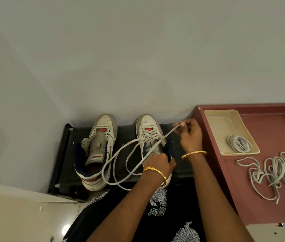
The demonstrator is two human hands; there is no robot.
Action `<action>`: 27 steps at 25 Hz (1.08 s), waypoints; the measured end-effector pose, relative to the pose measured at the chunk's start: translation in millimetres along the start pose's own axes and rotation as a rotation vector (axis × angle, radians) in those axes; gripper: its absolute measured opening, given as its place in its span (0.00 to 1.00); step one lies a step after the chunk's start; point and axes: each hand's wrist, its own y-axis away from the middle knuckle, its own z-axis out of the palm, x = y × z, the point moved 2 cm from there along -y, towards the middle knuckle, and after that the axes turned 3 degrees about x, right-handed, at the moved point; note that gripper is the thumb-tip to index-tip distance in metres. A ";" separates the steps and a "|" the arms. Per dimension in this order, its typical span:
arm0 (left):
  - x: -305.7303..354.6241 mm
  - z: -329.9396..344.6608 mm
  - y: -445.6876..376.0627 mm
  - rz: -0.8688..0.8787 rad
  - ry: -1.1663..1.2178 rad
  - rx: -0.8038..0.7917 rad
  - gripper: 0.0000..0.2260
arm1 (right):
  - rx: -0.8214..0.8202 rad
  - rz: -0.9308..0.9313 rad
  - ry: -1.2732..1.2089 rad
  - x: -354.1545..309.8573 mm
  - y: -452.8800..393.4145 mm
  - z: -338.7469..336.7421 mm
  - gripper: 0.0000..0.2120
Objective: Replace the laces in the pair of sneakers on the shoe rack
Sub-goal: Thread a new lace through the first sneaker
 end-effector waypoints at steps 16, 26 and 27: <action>-5.6 1.8 -6.2 -0.060 0.059 -0.103 0.21 | -0.417 0.064 0.403 -3.5 -1.8 10.0 0.06; -9.8 1.8 -10.0 -0.051 0.088 -0.130 0.21 | -0.515 0.230 0.507 15.8 -0.2 13.1 0.15; -9.7 1.7 -10.6 -0.050 0.089 -0.133 0.21 | -0.481 0.212 0.480 17.5 0.0 12.1 0.15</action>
